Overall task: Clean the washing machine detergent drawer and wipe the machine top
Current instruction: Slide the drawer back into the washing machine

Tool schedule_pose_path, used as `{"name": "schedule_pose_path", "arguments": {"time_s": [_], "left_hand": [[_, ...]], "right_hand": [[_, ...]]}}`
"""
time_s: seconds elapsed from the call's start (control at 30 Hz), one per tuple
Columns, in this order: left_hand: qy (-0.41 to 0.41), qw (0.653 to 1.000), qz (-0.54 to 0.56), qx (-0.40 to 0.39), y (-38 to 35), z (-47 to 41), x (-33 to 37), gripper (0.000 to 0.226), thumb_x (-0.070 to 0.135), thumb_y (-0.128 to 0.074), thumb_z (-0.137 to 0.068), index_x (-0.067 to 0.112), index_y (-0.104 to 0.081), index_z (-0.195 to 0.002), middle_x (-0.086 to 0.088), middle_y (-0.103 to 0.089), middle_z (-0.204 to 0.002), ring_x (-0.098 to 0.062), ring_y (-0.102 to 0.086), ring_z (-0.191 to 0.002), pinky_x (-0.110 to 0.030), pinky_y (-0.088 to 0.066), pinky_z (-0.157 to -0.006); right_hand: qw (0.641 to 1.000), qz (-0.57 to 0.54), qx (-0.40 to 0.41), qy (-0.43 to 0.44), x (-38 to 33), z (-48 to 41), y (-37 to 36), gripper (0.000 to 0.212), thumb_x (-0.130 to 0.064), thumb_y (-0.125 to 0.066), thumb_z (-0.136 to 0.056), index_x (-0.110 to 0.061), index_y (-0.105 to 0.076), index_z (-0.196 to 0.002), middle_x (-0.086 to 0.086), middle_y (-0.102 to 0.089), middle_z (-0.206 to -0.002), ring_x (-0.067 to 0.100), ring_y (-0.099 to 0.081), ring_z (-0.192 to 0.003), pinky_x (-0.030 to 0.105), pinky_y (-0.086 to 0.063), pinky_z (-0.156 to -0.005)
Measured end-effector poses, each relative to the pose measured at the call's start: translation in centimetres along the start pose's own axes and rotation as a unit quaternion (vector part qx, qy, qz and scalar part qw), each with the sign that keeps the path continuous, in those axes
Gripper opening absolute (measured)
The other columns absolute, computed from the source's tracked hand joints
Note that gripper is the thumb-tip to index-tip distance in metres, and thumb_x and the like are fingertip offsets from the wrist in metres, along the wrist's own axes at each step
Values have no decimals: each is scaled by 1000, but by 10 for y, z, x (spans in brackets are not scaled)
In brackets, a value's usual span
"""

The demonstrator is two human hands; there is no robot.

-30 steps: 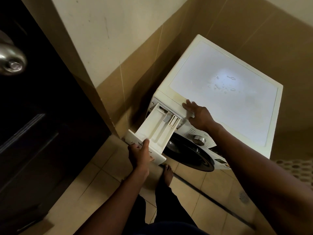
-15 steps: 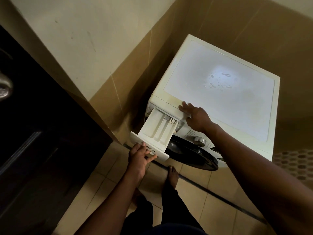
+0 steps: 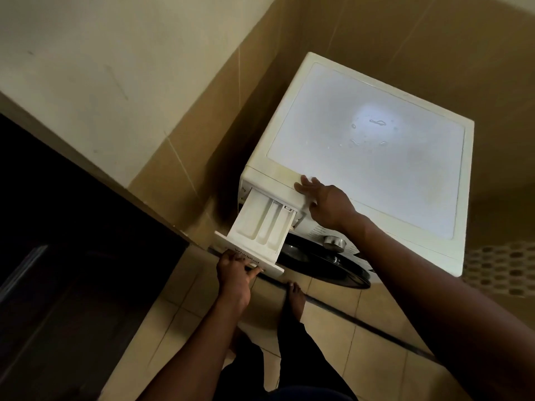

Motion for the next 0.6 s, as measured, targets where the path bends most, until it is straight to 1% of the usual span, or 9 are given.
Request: {"name": "schedule_pose_path", "arguments": {"time_s": [0.1,0.13,0.2,0.27,0.3,0.4,0.47,0.53,0.6], "left_hand": [[3,1000,14,11,-5,2,-4,30,-6,-38,-100,12,-58,-115,-13,-61,-121,-28,-59,-109,-60,-53,-95],[6,1000,18,13,-6,1,-5,30,-4,-38,-101,13,-58,-115,-14,-61,-121,-30,-59,-109,-63,-50,-98],[20,999,27,17,-7,-3,-10,34,-1,-38,-103,12,-56,-128,-15,-62,-128,-34,-59,-117,-65,-47,-102],[30,999,33,14,-9,-7,-13,39,1,-40,-104,14,-54,-137,-16,-62,-134,-37,-59,-124,-66,-47,-102],[33,999,34,11,-13,-9,-13,39,3,-41,-104,16,-54,-139,-16,-62,-134,-37,-59,-124,-65,-47,-101],[31,999,31,5,-28,-13,-5,34,6,-42,-105,19,-56,-133,-15,-63,-130,-36,-61,-120,-63,-51,-94],[31,999,32,-12,-48,-20,2,35,7,-43,-105,21,-56,-134,-14,-64,-128,-35,-62,-117,-62,-52,-92],[33,998,34,-36,-79,-33,10,35,5,-44,-104,18,-54,-135,-14,-63,-122,-32,-62,-111,-62,-52,-93],[37,998,21,-48,-116,-45,18,26,7,-44,-105,13,-53,-128,-15,-56,-110,-27,-58,-96,-60,-52,-95]], "right_hand": [[1000,10,-3,10,0,0,4,69,-9,-50,-93,-33,-38,-156,-13,-23,-167,13,-21,-155,31,-35,-114],[1000,11,-3,12,1,0,5,68,-10,-50,-94,-34,-38,-156,-14,-23,-167,12,-21,-155,32,-36,-114],[1000,10,-4,14,1,0,5,67,-11,-50,-95,-35,-38,-156,-15,-23,-166,10,-21,-154,32,-37,-114],[1000,10,-7,17,1,1,5,67,-12,-50,-95,-35,-38,-156,-15,-23,-166,10,-21,-154,32,-38,-113],[1000,9,-8,18,1,1,6,66,-12,-50,-95,-35,-38,-156,-15,-23,-166,10,-21,-154,33,-39,-113],[1000,10,-13,20,0,1,5,66,-12,-50,-96,-34,-37,-156,-15,-22,-167,11,-20,-155,34,-40,-114],[1000,4,-17,20,-1,0,4,67,-11,-50,-95,-34,-36,-157,-14,-21,-167,12,-20,-155,34,-38,-115],[1000,-4,-17,14,0,-1,6,68,-9,-48,-94,-35,-37,-156,-15,-22,-166,11,-20,-155,33,-36,-117],[1000,-10,-15,13,0,0,9,68,-6,-46,-94,-33,-39,-156,-14,-24,-166,11,-21,-154,30,-33,-118]]}}
Point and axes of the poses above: each hand's wrist, its own z-axis away from the middle knuckle, its own y-axis out of the back of the hand, x = y × z, the point moved 10 cm from there along -z, towards the middle knuckle
